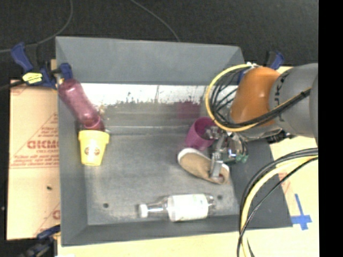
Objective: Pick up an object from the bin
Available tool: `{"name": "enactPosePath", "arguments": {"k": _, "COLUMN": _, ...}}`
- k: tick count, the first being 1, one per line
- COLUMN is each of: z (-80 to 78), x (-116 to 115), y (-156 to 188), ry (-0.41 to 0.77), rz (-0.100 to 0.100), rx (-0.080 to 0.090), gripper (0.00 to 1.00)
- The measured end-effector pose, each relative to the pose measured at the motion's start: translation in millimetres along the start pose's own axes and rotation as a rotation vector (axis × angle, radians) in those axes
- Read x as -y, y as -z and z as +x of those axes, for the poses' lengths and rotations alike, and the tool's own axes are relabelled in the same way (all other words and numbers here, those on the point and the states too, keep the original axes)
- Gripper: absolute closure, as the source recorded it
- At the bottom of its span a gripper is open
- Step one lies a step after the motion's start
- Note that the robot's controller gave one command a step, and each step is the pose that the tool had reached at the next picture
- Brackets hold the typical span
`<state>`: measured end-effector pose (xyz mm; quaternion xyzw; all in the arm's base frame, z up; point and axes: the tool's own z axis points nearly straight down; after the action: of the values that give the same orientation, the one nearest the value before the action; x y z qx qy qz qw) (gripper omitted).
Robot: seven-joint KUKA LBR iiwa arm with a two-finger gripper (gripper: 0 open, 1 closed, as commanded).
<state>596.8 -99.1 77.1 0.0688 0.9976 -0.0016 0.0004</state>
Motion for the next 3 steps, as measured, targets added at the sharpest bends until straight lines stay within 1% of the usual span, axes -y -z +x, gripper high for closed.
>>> {"name": "enactPosePath", "arguments": {"k": 1, "z": 4.8, "x": -5.8, "y": -3.4, "ry": 0.176, "rz": -0.005, "rx": 0.003, "gripper": 0.00}}
{"name": "enactPosePath", "arguments": {"k": 2, "z": 5.0, "x": -17.2, "y": -5.4, "ry": -0.034, "rz": 0.000, "rx": 0.002, "gripper": 0.00}}
{"name": "enactPosePath", "arguments": {"k": 3, "z": -7.4, "x": -35.3, "y": -5.4, "ry": 0.108, "rz": -0.001, "rx": 0.008, "gripper": 0.00}}
